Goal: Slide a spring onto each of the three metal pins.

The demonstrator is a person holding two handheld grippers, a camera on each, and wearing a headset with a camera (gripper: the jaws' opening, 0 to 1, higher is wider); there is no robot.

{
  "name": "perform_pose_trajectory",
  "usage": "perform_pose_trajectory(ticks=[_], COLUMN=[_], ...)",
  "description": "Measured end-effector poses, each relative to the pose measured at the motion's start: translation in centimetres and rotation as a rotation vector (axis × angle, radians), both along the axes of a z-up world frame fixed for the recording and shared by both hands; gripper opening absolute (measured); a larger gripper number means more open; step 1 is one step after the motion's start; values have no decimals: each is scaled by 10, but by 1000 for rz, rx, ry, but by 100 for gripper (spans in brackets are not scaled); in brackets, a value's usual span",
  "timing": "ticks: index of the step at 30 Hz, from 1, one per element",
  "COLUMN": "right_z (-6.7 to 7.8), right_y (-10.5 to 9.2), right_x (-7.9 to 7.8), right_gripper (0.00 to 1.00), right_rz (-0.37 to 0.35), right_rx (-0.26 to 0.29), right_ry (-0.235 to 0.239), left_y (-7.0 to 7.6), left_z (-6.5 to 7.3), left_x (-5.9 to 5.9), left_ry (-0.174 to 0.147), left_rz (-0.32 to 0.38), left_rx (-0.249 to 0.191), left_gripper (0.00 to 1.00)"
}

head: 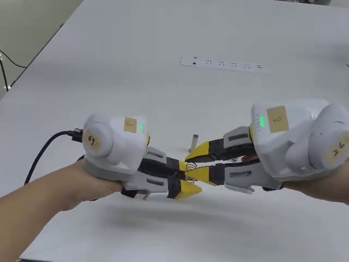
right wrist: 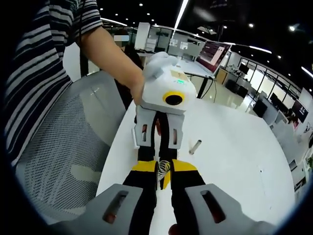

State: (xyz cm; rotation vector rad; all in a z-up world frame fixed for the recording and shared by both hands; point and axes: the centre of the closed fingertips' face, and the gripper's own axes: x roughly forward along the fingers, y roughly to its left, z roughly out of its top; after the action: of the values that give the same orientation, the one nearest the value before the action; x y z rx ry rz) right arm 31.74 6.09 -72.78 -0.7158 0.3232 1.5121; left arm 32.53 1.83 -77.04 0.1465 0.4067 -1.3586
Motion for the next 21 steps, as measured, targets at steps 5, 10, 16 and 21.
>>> perform_pose_trajectory(ticks=[5,10,16,21], right_z=[3,4,7,9], right_y=[1,3,4,4], right_x=[0,-1,0,3], right_gripper=[7,7,7,7], right_rz=[7,23,29,31], right_rx=[-9,-23,-24,-28], right_ry=[-26,-47,-65,-87], left_y=[1,3,4,5], left_z=[3,4,6,8], left_x=[-1,-1,1,2], left_ry=[-1,6,21,23], left_rz=[8,17,39,54], left_rx=[1,-3,-8,-10], left_gripper=[3,3,5,9])
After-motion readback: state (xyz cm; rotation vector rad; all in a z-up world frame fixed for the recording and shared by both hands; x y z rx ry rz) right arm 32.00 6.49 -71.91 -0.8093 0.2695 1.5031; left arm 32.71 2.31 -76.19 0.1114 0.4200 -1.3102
